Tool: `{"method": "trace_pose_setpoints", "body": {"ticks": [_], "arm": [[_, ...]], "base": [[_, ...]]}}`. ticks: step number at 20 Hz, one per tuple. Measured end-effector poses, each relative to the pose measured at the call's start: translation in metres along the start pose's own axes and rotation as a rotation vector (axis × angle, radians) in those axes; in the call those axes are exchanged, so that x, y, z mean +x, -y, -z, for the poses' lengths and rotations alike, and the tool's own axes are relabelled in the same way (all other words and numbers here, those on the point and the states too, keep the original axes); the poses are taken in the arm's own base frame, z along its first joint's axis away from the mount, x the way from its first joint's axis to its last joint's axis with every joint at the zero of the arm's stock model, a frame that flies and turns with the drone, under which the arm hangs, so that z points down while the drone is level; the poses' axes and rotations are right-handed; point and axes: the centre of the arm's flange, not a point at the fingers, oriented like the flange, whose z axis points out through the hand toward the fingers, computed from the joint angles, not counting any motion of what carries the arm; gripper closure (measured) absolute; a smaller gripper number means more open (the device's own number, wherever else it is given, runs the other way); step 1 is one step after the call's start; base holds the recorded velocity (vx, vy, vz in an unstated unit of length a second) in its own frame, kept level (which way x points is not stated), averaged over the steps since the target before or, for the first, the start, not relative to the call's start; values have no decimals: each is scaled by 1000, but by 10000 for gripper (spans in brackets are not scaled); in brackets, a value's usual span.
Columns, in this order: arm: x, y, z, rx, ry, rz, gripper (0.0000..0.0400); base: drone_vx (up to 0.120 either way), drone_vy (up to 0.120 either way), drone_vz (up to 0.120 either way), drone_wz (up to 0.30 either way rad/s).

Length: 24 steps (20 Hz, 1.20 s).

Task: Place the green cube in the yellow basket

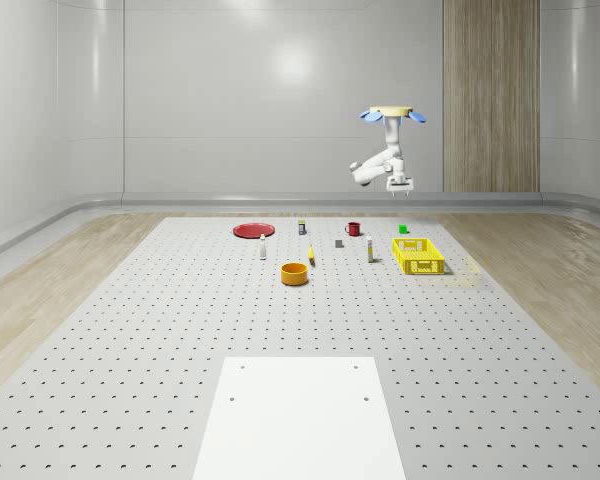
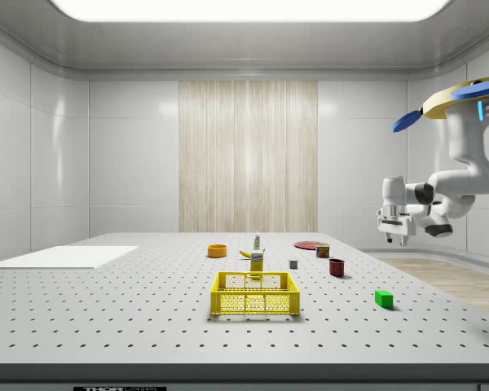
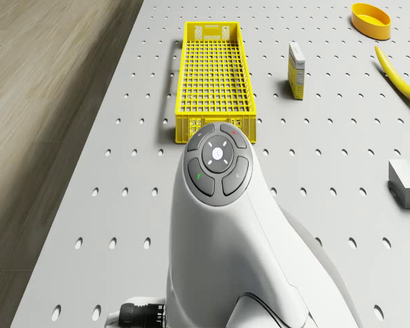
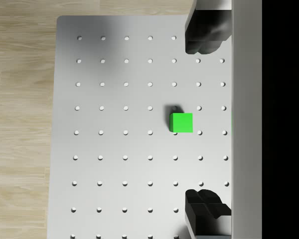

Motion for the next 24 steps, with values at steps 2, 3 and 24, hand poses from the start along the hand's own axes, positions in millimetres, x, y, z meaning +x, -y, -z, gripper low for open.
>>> {"method": "trace_pose_setpoints", "body": {"ticks": [2, 3, 24], "arm": [[-1, 1, 0, -8, -9, 0, 0], [-1, 1, 0, -11, -12, 0, 0], [-3, 3, 0, -26, -28, 0, 0]], "base": [[120, 0, -120, 0], [120, 0, -120, 0], [23, 13, -120, 0]]}}
